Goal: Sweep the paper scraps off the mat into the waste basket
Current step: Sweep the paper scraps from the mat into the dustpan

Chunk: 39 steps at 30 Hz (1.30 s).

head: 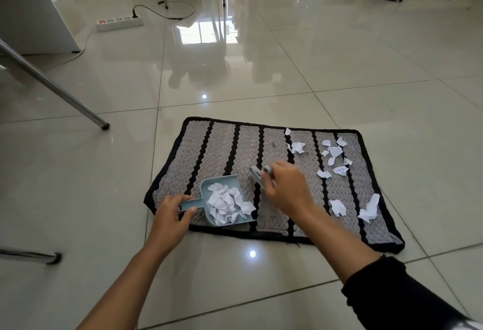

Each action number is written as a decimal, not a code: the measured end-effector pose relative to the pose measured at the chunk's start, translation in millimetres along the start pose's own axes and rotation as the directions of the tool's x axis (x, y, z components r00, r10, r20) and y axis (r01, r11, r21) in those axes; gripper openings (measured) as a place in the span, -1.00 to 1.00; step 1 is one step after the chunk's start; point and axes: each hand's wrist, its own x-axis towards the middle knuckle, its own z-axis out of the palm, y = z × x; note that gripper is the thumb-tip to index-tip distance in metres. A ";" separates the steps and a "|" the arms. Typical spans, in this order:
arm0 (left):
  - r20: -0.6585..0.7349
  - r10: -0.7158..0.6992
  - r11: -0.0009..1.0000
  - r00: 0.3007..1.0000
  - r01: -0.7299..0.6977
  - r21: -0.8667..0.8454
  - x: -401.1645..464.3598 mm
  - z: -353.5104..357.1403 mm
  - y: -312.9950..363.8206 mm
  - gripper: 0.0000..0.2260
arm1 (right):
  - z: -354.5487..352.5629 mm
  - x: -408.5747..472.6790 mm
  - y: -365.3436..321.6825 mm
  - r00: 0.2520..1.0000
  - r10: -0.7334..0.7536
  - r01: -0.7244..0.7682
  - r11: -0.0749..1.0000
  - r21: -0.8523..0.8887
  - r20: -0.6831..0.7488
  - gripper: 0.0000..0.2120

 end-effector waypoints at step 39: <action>-0.003 0.005 0.987 1.000 -0.005 -0.162 70.3 84.2 56.0 -0.82 | -19.6 115.2 119.0 0.998 0.036 -0.047 0.950 -0.308 -0.044 -0.74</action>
